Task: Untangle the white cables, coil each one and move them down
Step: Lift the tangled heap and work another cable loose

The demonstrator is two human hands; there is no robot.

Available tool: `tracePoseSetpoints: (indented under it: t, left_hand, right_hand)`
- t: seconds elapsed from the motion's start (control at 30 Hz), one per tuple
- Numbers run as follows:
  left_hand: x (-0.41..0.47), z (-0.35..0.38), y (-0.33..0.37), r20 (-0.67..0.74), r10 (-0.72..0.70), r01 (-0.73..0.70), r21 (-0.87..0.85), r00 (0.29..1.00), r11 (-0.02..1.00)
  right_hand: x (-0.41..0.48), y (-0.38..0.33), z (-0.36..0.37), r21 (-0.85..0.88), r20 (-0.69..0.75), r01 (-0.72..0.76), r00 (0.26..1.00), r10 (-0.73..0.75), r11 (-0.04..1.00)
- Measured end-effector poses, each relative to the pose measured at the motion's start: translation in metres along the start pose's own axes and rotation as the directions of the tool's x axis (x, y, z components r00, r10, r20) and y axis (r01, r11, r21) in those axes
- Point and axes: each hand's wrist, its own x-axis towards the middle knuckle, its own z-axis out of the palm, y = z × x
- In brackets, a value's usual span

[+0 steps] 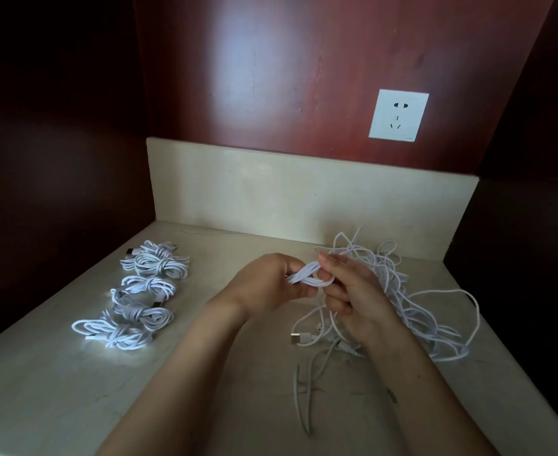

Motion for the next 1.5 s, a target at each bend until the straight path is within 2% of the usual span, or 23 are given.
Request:
tracePoseSetpoints:
  t: [0.13, 0.2, 0.3, 0.37, 0.47, 0.57, 0.73, 0.87, 0.97, 1.03, 1.1, 1.23, 1.33, 1.43, 1.5]
  left_hand:
    - [-0.002, 0.002, 0.007, -0.106, 0.086, -0.073, 0.120, 0.991, 0.990]
    - [-0.004, 0.005, 0.014, -0.177, 0.106, -0.104, 0.024, 0.978, 0.994]
    - [-0.006, 0.009, 0.024, -0.242, 0.030, -0.091, -0.243, 0.970, 0.966]
    - [-0.006, 0.013, 0.027, -0.267, -0.008, -0.086, -0.340, 0.964, 0.936]
    - [-0.008, 0.015, 0.030, -0.291, -0.021, -0.110, -0.424, 0.957, 0.899]
    - [-0.006, 0.016, 0.030, -0.359, 0.002, -0.196, -0.506, 0.933, 0.840]
    - [0.001, 0.016, 0.018, -0.440, -0.003, -0.234, -0.484, 0.898, 0.843]
    - [0.002, 0.012, 0.015, -0.449, -0.031, -0.218, -0.492, 0.893, 0.843]
    - [0.003, 0.010, 0.012, -0.450, -0.057, -0.198, -0.499, 0.891, 0.844]
    - [0.004, 0.008, 0.010, -0.441, -0.078, -0.172, -0.500, 0.894, 0.849]
    - [0.004, 0.005, 0.008, -0.427, -0.102, -0.134, -0.489, 0.898, 0.862]
    - [0.000, -0.001, 0.009, -0.291, -0.117, -0.029, -0.452, 0.950, 0.891]
    - [-0.005, -0.003, 0.015, -0.148, -0.095, 0.005, -0.514, 0.984, 0.858]
    - [-0.006, -0.003, 0.018, -0.105, -0.085, 0.003, -0.615, 0.991, 0.788]
    - [-0.006, -0.004, 0.019, -0.124, -0.085, -0.013, -0.634, 0.989, 0.773]
  right_hand:
    - [0.002, -0.003, 0.000, 0.052, 0.010, 0.021, 1.000, -0.022, 0.998]
    - [0.002, -0.006, -0.001, 0.092, 0.029, 0.030, 0.999, -0.033, 0.995]
    - [0.003, -0.008, -0.003, 0.109, 0.049, 0.031, 0.998, -0.036, 0.994]
    - [0.002, -0.009, -0.003, 0.124, 0.054, 0.029, 0.998, -0.036, 0.992]
    - [0.000, -0.010, -0.003, 0.136, 0.049, 0.021, 0.998, -0.028, 0.991]
    - [0.000, -0.009, -0.002, 0.135, 0.045, 0.009, 0.999, -0.015, 0.991]
    - [-0.002, -0.005, -0.001, 0.085, 0.021, 0.052, 0.998, -0.054, 0.995]
    - [-0.004, -0.003, 0.002, -0.090, -0.054, 0.159, 0.985, -0.164, 0.983]
    - [-0.001, 0.002, 0.001, -0.278, -0.145, 0.288, 0.931, -0.336, 0.916]
    - [0.000, 0.003, -0.003, -0.398, -0.134, 0.351, 0.892, -0.433, 0.847]
    - [0.000, 0.001, -0.007, -0.474, -0.074, 0.364, 0.891, -0.448, 0.802]
    - [0.001, 0.000, -0.009, -0.451, -0.047, 0.389, 0.889, -0.456, 0.803]
    - [0.004, 0.004, -0.007, -0.379, -0.070, 0.366, 0.905, -0.421, 0.850]
    - [0.004, 0.008, -0.003, -0.201, -0.036, 0.283, 0.955, -0.295, 0.938]
    - [0.000, 0.008, 0.002, -0.188, -0.021, 0.248, 0.967, -0.256, 0.951]
